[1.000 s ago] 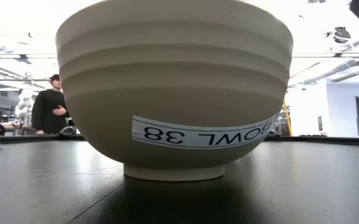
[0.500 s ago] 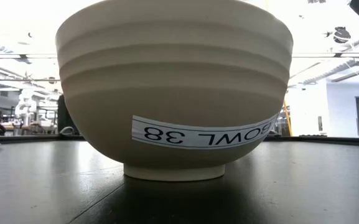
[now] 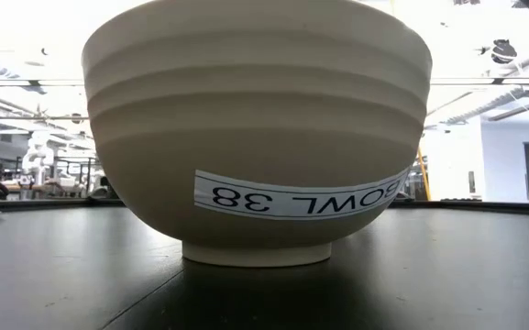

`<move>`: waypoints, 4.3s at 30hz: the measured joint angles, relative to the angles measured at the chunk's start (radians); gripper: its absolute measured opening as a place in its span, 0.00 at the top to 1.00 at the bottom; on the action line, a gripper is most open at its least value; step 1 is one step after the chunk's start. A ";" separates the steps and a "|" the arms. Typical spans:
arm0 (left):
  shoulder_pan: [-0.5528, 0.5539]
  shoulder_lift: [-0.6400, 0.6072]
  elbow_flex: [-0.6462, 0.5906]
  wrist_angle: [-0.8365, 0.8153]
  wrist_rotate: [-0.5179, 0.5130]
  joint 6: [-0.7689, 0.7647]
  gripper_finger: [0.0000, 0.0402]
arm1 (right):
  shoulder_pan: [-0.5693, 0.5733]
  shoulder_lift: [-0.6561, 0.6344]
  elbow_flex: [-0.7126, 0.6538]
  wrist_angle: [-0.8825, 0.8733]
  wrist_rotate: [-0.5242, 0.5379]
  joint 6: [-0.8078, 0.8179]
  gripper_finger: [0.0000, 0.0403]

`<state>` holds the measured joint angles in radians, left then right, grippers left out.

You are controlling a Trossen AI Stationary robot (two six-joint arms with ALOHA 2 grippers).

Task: Nest bowls inside each other
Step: Stack the light orange bowl on top of the black bowl

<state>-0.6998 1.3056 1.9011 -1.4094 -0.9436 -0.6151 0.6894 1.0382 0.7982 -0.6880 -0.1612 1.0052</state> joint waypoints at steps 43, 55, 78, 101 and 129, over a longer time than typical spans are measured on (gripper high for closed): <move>0.000 0.010 0.000 0.023 0.026 -0.183 0.43 | 0.000 0.000 0.000 0.003 0.025 0.192 0.68; 0.000 0.065 -0.002 0.023 0.035 -0.142 0.43 | -0.001 0.000 0.000 -0.024 0.078 0.264 0.68; 0.008 0.047 -0.002 0.023 0.042 0.099 0.43 | 0.016 0.049 0.001 0.014 0.021 0.459 0.68; 0.008 0.040 -0.002 0.013 0.080 0.192 0.43 | 0.018 0.109 0.001 0.074 -0.022 0.495 0.68; 0.008 0.040 -0.002 -0.022 0.089 0.162 0.43 | -0.034 0.069 0.001 -0.187 -0.076 0.524 0.68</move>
<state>-0.6914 1.3460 1.8996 -1.4316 -0.8545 -0.4534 0.6556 1.1070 0.7990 -0.8751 -0.2373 1.5291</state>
